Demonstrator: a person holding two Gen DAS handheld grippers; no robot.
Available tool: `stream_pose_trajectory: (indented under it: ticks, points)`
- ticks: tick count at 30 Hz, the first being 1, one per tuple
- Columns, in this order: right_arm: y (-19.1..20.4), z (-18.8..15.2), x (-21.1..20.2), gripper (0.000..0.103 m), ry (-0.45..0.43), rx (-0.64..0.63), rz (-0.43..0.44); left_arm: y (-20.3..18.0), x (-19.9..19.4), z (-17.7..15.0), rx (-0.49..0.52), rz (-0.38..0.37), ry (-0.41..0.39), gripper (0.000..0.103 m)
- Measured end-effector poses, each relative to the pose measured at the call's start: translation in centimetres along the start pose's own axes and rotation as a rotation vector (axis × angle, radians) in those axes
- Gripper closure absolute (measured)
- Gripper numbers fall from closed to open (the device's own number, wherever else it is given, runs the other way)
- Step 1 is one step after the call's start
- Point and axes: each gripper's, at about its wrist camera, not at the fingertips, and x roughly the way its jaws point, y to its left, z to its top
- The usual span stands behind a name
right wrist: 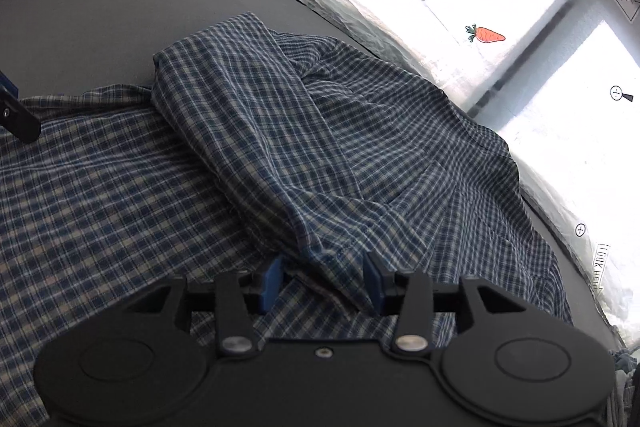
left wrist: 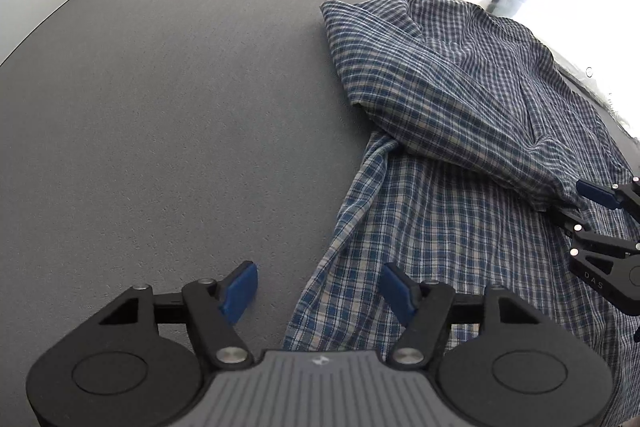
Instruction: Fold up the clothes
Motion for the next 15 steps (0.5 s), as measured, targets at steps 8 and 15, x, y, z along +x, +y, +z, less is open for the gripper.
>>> stream_pose_trajectory:
  ticks: [8, 15]
  points:
    - [-0.6, -0.8, 0.3, 0.086, 0.005, 0.072, 0.045, 0.0, -1.0, -1.9, -0.056, 0.064, -0.041, 0.084]
    - [-2.9, -2.1, -1.4, 0.092, -0.047, 0.153, 0.072, -0.3, -2.7, -4.7, -0.204, 0.071, -0.047, 0.097]
